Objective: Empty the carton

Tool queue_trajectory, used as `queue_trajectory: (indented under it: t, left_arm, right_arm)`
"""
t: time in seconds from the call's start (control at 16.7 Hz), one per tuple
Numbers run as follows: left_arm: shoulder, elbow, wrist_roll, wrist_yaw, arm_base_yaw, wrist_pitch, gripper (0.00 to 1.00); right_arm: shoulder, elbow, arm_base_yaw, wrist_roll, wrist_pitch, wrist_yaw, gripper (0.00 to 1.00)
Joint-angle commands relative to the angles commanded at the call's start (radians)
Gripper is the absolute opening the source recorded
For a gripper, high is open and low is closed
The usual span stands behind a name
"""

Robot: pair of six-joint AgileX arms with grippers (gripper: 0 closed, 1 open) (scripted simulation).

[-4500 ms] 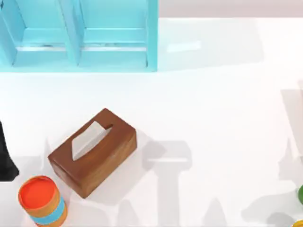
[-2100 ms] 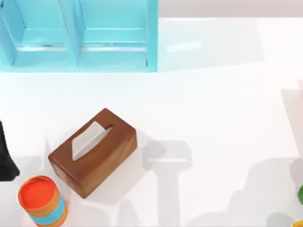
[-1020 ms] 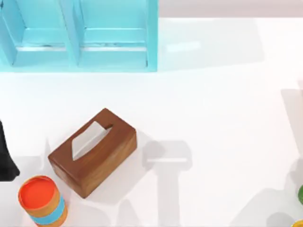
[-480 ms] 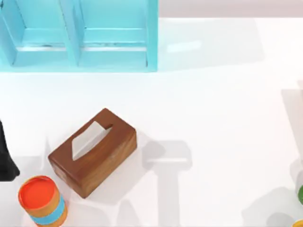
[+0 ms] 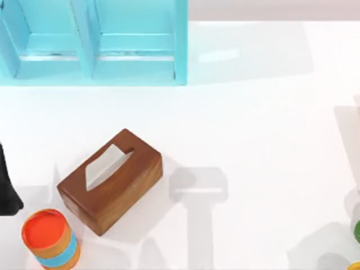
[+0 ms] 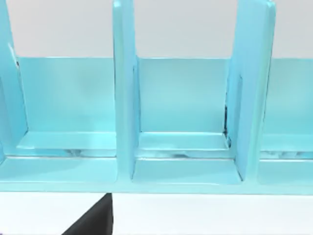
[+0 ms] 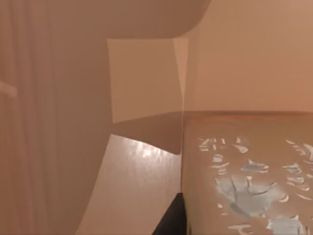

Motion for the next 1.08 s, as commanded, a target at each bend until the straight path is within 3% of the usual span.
queue_trajectory:
  t: [0.18,0.24,0.78,1.08]
  left_arm:
    - [0.0,0.0,0.0,0.0,0.0,0.0,1.0]
    - [0.0,0.0,0.0,0.0,0.0,0.0,1.0]
    - [0.0,0.0,0.0,0.0,0.0,0.0,1.0]
    - [0.0,0.0,0.0,0.0,0.0,0.0,1.0]
  right_arm:
    - [0.0,0.0,0.0,0.0,0.0,0.0,0.02]
    - [0.0,0.0,0.0,0.0,0.0,0.0,0.0]
    - [-0.002,0.003,-0.001,0.001,-0.003,0.0,0.0]
    - [-0.028,0.135,-0.005,-0.004,-0.167,0.0,0.0]
